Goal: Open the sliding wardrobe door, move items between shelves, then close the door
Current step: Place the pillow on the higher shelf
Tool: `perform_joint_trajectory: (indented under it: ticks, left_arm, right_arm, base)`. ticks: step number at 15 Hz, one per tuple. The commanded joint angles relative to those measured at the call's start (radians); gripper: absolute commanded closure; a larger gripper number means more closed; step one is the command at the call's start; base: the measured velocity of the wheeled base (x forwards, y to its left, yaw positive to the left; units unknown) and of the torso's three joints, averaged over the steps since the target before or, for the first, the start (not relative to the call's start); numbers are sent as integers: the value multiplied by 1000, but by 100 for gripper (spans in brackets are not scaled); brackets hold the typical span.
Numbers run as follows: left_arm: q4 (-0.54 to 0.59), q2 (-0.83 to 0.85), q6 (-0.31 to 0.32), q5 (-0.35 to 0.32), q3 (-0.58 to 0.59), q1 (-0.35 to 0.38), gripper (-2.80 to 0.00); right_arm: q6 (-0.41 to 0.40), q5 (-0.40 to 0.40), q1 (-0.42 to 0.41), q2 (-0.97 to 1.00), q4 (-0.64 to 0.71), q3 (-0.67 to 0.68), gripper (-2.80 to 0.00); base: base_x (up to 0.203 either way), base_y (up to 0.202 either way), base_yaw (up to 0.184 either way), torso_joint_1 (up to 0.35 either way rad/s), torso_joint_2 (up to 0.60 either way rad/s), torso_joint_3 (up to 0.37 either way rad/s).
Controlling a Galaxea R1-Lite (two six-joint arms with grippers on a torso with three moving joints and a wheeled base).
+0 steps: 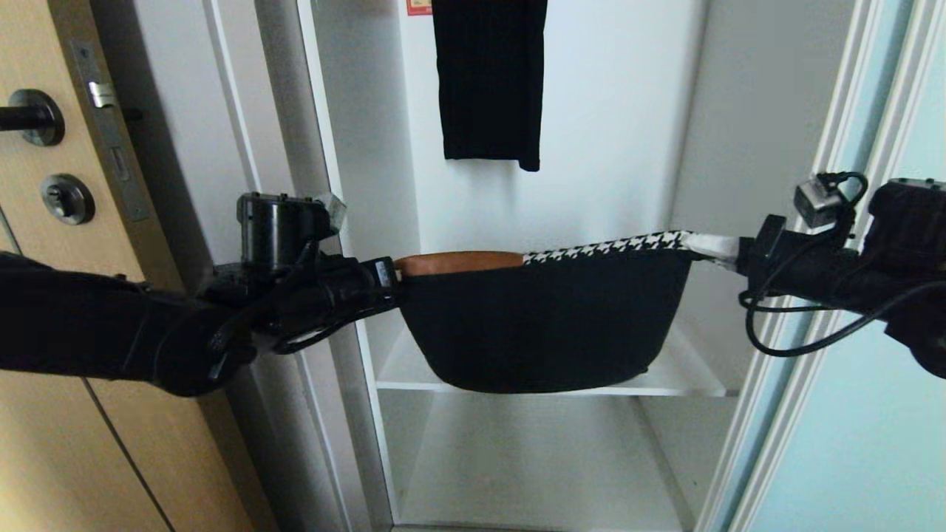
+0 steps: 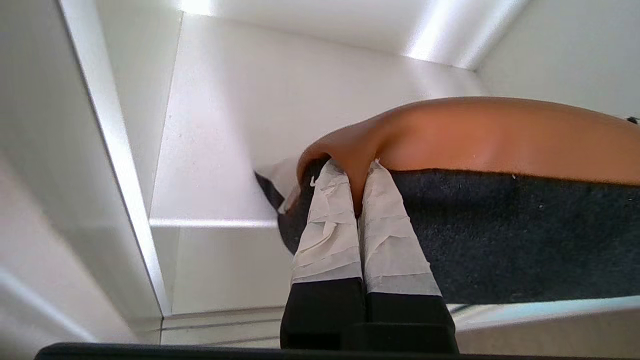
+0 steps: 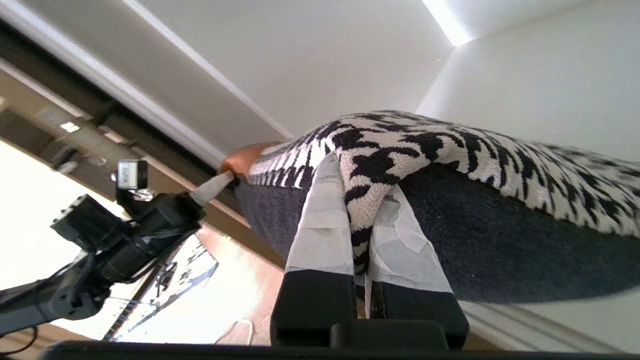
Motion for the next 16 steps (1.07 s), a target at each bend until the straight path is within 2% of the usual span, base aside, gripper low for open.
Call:
perform_joint_trajectory:
  ticks: [1,5,9,11,13,14,16]
  left_arm:
    - [-6,-124,-2,7,51,-20,0]
    - [-4,-168,-1,6,53,-22,0]
    - [1,-187,-5,-25,179,-59,0]
    - [-9,-125,-6,-41,181,-62,0]
    - [-48,-16,-9,-39,124,-55,0]
    - [-77,56,-11,-35,50,-41,0]
    - [-92,151,-12,-31,-184,-1,0]
  right_arm:
    - [4,7,4,-157,13,64,0]
    - [5,14,11,-232,23,116,0]
    - [4,77,11,-290,20,211,0]
    - [1,81,10,-231,14,197,0]
    - [0,83,11,-111,-6,123,0]
    - [1,82,11,-38,-16,31,0]
    - [6,77,10,91,-20,-214,0]
  base:
    - [0,0,0,0,0,0]
    - [0,0,0,0,0,0]
    - [0,0,0,0,0,0]
    - [0,0,0,0,0,0]
    - [0,0,0,0,0,0]
    - [0,0,0,0,0,0]
    - [0,0,0,0,0,0]
